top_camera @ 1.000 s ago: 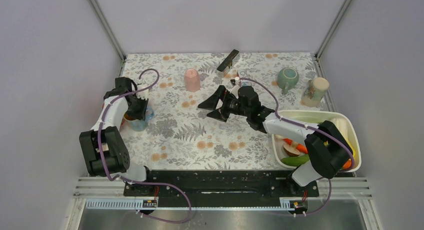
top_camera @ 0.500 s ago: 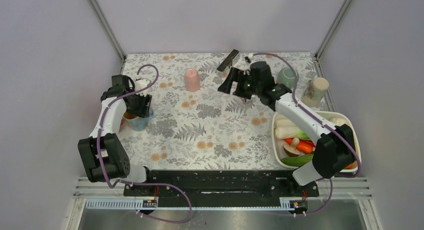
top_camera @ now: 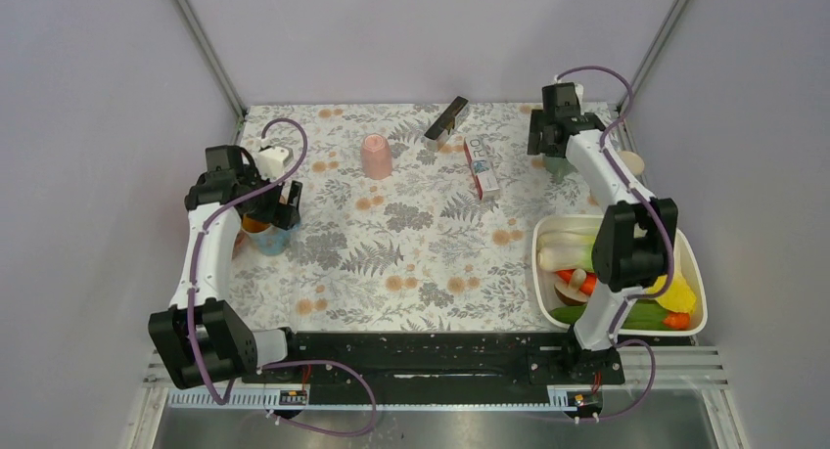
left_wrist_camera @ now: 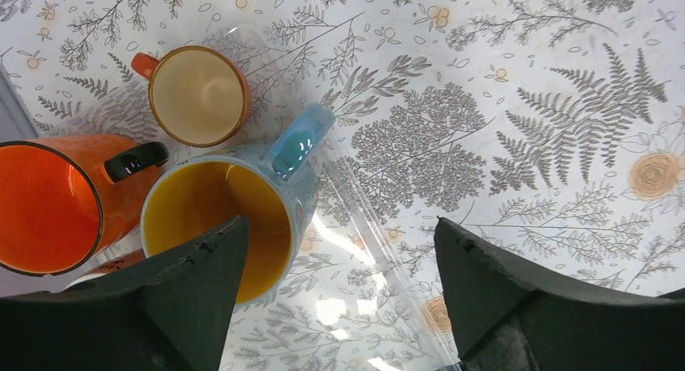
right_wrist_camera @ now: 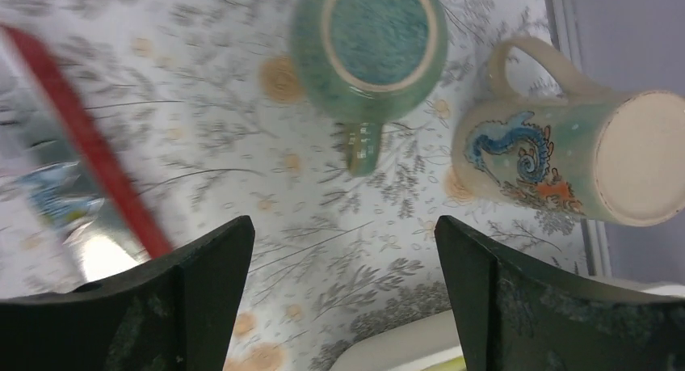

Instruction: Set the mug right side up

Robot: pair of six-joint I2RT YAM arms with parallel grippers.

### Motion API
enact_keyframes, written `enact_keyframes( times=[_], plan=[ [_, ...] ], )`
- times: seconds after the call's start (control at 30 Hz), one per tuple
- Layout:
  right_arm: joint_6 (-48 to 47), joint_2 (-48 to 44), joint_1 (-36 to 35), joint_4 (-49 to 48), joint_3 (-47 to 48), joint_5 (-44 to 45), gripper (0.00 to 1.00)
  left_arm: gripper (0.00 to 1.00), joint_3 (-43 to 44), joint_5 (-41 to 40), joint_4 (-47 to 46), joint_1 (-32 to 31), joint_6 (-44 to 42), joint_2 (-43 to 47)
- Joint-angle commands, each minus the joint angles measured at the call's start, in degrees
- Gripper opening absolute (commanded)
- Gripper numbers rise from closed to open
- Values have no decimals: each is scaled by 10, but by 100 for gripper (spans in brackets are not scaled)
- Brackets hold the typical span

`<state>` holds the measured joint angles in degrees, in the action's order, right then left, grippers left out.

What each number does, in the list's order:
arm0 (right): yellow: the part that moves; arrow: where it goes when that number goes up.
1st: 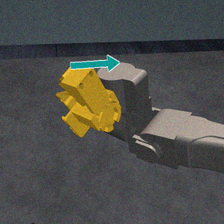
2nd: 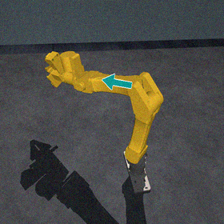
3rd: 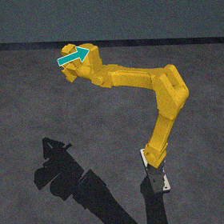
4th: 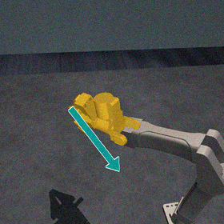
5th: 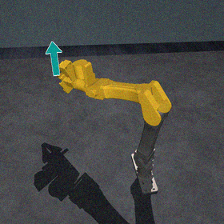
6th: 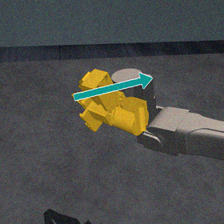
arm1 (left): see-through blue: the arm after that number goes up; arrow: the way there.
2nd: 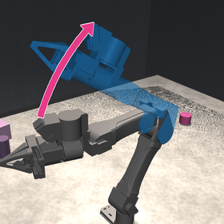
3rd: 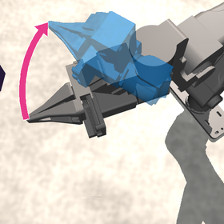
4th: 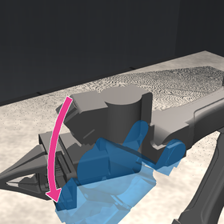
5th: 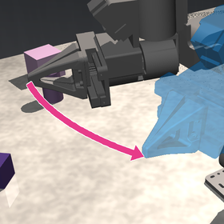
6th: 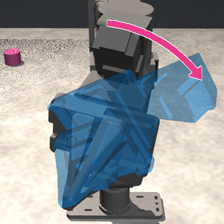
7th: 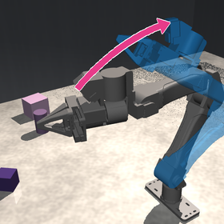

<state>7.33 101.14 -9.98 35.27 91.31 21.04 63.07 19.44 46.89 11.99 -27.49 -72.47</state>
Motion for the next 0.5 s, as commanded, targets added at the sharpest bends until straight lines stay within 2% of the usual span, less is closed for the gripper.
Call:
enact_keyframes(
  times=[0.0, 0.1, 0.2, 0.47],
  plan=[
    [-26, 86, 38, 26, 36, 64, 90, 88, 33, 42, -5, 1, 1, 18],
    [-25, 139, 55, 26, 59, 56, 87, 89, 41, 47, 3, 1, 1, 13],
    [-30, 171, 66, 15, 71, 30, 79, 89, 45, 47, 4, 1, 1, 9],
    [-43, 221, 83, 12, 99, 17, 70, 89, 67, 57, 3, 1, 17, -6]
  ],
)
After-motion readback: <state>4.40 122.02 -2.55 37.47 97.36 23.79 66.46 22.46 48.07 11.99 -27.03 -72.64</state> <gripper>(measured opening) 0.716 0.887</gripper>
